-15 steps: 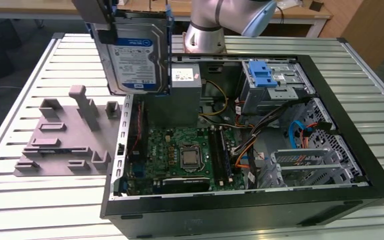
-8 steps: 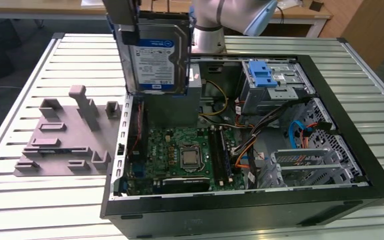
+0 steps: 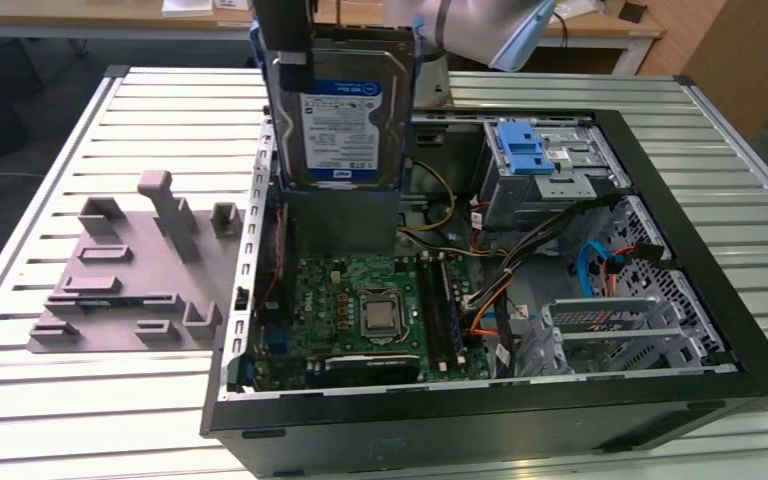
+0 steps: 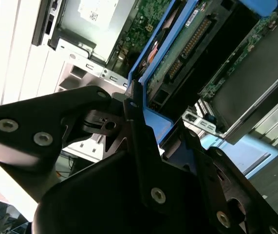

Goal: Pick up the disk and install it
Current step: 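Pick up the disk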

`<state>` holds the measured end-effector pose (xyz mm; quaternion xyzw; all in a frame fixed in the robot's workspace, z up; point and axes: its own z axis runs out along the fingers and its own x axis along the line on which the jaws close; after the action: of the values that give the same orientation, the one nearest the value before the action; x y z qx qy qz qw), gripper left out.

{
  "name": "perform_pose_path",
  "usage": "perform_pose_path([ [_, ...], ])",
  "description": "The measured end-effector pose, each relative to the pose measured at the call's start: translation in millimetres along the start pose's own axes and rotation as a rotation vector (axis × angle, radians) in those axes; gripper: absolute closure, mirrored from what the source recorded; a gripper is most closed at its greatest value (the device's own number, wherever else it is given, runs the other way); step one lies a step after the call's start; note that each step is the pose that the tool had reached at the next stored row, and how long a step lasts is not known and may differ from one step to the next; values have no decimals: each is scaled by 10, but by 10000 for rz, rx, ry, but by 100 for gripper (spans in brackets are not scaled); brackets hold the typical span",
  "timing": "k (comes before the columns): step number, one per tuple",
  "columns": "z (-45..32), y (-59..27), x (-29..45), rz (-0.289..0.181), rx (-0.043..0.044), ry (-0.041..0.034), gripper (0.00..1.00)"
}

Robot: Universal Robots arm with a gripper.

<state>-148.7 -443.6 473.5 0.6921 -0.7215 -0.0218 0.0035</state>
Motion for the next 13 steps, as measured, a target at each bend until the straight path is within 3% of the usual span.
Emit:
perform_pose_path([
  [4, 1, -87, 15, -4, 130, -8, 63],
  [13, 8, -476, 4, -5, 136, -7, 63],
])
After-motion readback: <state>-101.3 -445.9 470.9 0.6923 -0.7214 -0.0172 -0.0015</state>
